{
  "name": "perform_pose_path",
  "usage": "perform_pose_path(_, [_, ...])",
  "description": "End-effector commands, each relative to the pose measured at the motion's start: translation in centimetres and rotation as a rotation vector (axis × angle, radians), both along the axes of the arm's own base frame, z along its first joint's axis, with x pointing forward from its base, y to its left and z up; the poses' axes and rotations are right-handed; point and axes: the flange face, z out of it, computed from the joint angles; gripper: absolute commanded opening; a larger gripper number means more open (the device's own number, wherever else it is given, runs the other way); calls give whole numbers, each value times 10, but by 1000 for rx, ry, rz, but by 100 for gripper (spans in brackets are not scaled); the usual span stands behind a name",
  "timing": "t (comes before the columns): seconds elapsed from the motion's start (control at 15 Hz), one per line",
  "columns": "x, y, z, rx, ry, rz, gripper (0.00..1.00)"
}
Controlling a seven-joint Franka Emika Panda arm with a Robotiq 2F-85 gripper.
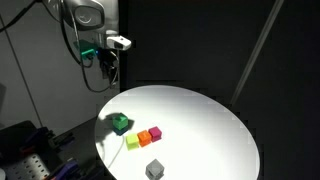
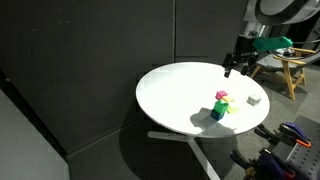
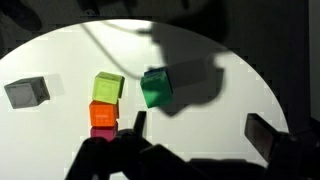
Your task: Pick up the lime green block and put it on both the orange block and the pink block
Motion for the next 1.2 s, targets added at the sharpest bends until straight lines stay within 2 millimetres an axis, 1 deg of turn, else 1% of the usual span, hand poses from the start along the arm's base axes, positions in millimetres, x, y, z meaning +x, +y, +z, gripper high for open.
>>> perform_pose_path(0.0, [2, -9, -10, -34, -40, 37, 100])
perform_pose_path(0.2, [2, -15, -23, -52, -44, 62, 100])
perform_pose_path(0.53, [4, -24, -52, -58, 16, 114, 100])
perform_pose_path(0.87, [6, -35, -78, -58, 72, 136, 100])
perform_pose_path(1.13, [8, -39, -95, -57, 86, 131, 100])
